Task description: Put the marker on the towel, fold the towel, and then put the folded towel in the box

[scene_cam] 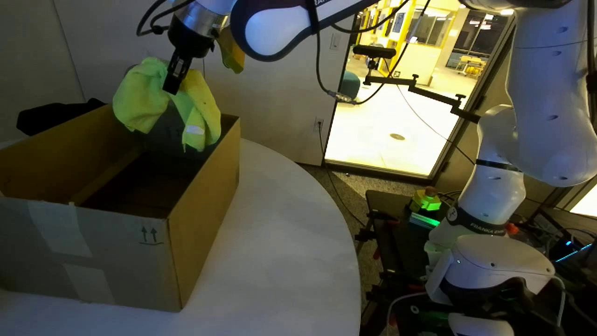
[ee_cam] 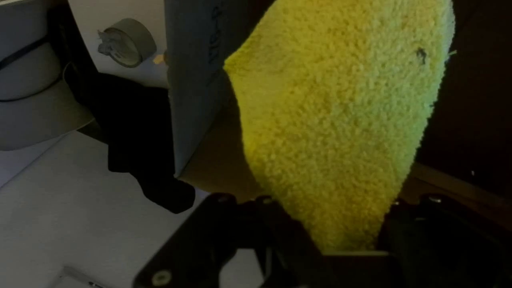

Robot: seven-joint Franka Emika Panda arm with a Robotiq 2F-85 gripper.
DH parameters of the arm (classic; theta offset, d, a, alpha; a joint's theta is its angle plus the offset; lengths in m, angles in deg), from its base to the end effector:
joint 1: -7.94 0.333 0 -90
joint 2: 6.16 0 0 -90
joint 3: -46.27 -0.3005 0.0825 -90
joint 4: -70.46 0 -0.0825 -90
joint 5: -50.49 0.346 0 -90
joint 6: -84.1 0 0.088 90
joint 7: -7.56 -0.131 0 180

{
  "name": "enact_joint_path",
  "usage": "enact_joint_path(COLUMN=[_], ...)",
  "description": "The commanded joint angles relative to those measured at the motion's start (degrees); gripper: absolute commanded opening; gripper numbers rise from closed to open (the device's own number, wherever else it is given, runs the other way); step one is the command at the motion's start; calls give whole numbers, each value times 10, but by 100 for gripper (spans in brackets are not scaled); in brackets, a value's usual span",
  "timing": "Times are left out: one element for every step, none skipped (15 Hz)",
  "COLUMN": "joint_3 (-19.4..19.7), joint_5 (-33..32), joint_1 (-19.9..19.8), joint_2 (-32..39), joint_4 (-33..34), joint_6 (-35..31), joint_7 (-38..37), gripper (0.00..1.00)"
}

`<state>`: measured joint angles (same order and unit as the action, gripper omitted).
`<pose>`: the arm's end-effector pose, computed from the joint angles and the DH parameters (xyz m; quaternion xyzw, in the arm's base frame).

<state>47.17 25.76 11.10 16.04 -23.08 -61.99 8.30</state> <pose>0.6790 0.0282 0.4356 0.9381 0.1662 0.2576 0.1611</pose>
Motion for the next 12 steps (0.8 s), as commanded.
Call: enact_joint_path(joint_3=[8, 5, 2, 3, 2, -2, -2, -4, -6, -10, -9, -11], joint_5=[6, 13, 17, 18, 20, 26, 26, 29, 33, 37, 36, 38], joint_1=[25, 25, 28, 31, 32, 30, 31, 29, 25, 21, 21, 17], joint_2=[97, 115, 133, 148, 161, 170, 176, 179, 179, 173, 168, 153], joint_4=[115, 135, 154, 171, 187, 200, 210, 216, 219, 216, 214, 201], joint_6=[52, 69, 89, 105, 121, 134, 146, 154, 163, 169, 174, 181], joint_7=[11, 23, 36, 43, 53, 67, 77, 91, 106, 125, 134, 147], gripper=[5, 6, 40, 41, 47, 56, 63, 70, 79, 85, 92, 99])
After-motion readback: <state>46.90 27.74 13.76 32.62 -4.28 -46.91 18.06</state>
